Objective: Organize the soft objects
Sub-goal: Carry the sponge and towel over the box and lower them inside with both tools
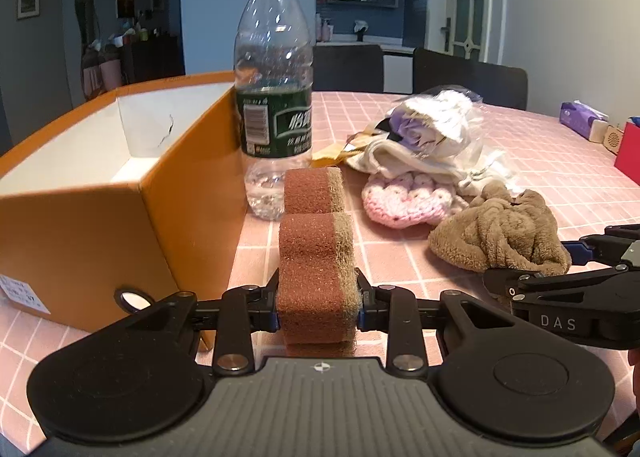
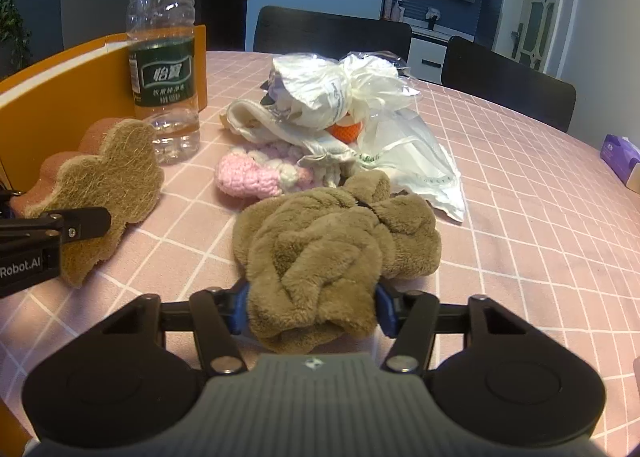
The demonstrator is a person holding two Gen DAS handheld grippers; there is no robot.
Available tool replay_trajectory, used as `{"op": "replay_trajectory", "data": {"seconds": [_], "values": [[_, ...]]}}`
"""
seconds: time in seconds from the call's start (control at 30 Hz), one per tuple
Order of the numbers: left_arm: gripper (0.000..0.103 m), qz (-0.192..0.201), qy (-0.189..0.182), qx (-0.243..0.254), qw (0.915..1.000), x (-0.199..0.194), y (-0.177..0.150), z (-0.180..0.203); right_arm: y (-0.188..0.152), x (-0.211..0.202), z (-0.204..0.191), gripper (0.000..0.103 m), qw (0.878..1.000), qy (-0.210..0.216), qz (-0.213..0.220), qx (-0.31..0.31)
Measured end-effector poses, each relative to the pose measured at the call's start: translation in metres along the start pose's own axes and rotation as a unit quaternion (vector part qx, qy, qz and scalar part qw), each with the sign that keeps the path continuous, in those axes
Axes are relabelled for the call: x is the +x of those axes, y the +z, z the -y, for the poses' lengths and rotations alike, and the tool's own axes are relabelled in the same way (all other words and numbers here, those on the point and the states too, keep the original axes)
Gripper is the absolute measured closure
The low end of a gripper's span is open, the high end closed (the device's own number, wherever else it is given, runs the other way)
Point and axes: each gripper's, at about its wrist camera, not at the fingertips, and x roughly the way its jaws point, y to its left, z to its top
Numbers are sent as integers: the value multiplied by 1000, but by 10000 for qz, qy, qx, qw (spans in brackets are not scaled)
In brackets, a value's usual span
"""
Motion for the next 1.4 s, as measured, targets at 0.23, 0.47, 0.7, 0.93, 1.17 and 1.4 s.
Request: {"op": "replay_trajectory", "data": {"seconds": [0.23, 0.47, 0.7, 0.93, 1.17, 1.4], "values": [[68, 239, -414, 65, 9988, -33, 15, -1, 13, -41, 6, 47, 9993, 125, 365, 3], [68, 652, -749, 191, 9949, -74, 37, -13, 38, -87, -3, 46, 9941, 609, 874, -181], [68, 771, -419, 478, 9950, -104, 64, -52, 74, -119, -29, 46, 9815, 1118, 1406, -664], [68, 481, 105, 597, 9970, -99, 97, -102, 115, -117, -72, 46, 9651, 1640, 1606, -1258], [68, -265, -48, 495, 9984, -65, 132, -143, 161, -76, -134, 46, 9516, 1988, 1116, -2059], [68, -1244, 122, 665, 9899, -24, 138, -172, 193, -36, -191, 45, 9314, 2154, 490, -2893]]}}
